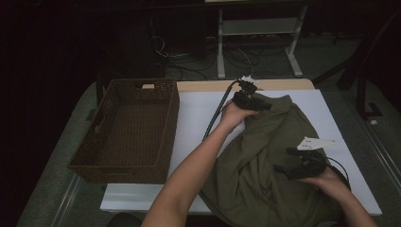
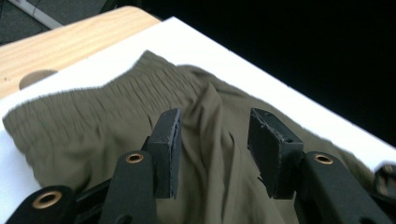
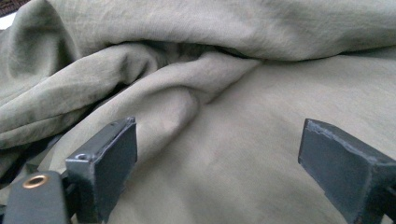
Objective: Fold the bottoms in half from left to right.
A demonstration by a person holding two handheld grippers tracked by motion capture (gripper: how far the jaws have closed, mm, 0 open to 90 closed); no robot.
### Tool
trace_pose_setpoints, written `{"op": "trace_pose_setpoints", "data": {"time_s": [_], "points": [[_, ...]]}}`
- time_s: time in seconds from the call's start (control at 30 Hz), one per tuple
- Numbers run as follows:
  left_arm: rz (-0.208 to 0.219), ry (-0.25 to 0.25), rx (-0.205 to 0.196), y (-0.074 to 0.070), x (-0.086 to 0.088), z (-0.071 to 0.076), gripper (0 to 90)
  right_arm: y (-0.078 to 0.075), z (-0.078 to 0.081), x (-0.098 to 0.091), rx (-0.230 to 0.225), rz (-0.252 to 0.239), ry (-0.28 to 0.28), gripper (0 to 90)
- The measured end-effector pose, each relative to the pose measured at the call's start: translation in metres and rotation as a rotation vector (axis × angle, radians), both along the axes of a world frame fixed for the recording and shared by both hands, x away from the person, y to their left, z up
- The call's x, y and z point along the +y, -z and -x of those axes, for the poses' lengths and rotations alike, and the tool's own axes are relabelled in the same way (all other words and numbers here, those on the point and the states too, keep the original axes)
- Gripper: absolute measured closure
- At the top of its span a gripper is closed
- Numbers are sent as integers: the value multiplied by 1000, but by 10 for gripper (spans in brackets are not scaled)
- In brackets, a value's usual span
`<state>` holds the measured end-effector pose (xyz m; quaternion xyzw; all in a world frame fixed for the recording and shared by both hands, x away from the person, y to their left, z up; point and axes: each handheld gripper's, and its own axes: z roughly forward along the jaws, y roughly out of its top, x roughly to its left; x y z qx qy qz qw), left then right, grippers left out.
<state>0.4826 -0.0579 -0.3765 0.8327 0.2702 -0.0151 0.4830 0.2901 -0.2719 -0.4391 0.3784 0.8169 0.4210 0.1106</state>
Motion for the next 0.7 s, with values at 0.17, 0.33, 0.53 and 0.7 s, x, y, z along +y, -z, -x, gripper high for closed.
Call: {"op": "trace_pose_setpoints", "data": {"time_s": [0.17, 0.33, 0.53, 0.7], "points": [[-44, 9, -14, 9, 5, 11, 575, 0, 0, 1, 2, 5, 0, 118], [-68, 12, -5, 20, 6, 14, 587, 1, 0, 1, 4, 6, -1, 120], [-103, 16, 6, 34, 0, 14, 588, 1, 0, 0, 4, 5, -3, 122], [-113, 41, 9, 43, -6, 11, 839, 0, 1, 0, 4, 4, -4, 123]]}}
